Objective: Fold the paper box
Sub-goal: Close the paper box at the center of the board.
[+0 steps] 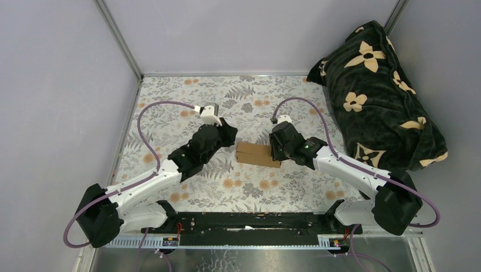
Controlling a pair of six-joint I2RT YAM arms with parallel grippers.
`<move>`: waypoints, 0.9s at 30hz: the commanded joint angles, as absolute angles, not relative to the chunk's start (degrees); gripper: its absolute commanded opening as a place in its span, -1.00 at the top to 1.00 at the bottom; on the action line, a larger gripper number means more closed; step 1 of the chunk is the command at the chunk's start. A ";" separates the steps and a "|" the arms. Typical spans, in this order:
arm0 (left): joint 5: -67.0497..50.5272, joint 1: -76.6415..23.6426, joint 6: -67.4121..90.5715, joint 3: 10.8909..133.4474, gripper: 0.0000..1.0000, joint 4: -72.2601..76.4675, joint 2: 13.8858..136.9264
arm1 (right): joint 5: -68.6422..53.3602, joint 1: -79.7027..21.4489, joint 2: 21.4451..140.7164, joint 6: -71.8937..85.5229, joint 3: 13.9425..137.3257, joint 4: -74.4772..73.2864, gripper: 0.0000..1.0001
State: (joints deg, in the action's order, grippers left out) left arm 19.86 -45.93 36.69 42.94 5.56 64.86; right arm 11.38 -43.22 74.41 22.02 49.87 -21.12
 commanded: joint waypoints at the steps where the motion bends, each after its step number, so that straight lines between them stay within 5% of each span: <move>1: 16.06 -44.40 34.63 39.77 0.63 5.48 66.75 | 12.35 -42.39 77.07 20.32 49.91 -26.77 0.25; 11: 12.80 -44.04 32.43 41.95 0.80 5.58 69.62 | 11.85 -42.33 77.64 20.08 49.93 -26.35 0.25; 27: 10.03 -44.06 33.64 38.56 0.82 8.99 72.50 | 11.04 -42.36 77.87 20.44 48.63 -24.97 0.25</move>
State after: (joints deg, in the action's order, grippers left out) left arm 11.29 -44.51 33.71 40.23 5.85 71.13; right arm 11.31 -42.96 75.46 20.91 50.72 -21.26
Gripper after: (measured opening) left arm 0.092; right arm 0.372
